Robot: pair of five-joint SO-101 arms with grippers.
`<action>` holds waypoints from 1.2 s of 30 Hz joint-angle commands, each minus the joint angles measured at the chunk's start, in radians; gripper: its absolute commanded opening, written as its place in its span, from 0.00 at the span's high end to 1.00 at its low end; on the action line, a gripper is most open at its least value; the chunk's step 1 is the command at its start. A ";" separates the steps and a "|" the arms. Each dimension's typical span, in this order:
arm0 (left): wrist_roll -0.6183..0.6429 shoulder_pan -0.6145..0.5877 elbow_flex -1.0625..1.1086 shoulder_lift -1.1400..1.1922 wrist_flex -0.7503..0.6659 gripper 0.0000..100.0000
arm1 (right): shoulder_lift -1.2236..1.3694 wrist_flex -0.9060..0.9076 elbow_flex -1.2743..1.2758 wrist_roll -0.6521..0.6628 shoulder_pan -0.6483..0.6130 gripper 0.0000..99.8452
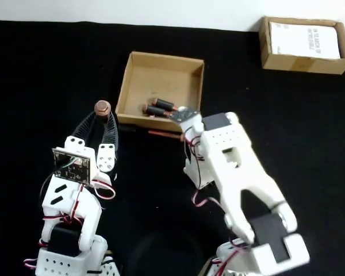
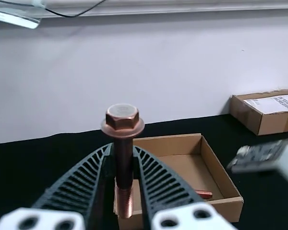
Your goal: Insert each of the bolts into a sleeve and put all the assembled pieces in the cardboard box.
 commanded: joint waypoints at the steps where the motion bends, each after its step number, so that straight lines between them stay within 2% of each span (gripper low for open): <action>1: 0.008 -0.015 -0.004 -0.015 0.002 0.99 | 0.058 -0.008 -0.054 0.009 -0.010 0.84; 3: 0.008 -0.015 -0.004 -0.015 0.002 0.99 | 0.062 -0.013 -0.056 0.009 -0.012 0.81; 7: 0.008 -0.015 0.031 -0.016 0.002 0.99 | 0.033 -0.004 -0.050 0.009 -0.012 0.81; 15: 0.008 -0.042 0.104 -0.016 -0.003 0.99 | -0.263 0.045 -0.045 0.009 -0.027 0.81; 19: 0.009 -0.041 0.134 -0.016 -0.005 0.99 | -0.325 0.044 -0.045 0.009 -0.030 0.81; 22: 0.009 -0.041 0.151 -0.016 -0.005 0.99 | -0.302 0.007 -0.004 0.014 -0.030 0.81; 30: 0.023 -0.058 0.168 -0.018 -0.005 0.99 | -0.136 -0.259 0.116 0.017 -0.030 0.81; 36: 0.037 -0.059 0.168 -0.018 -0.005 0.99 | 0.007 -0.282 0.113 0.017 -0.031 0.81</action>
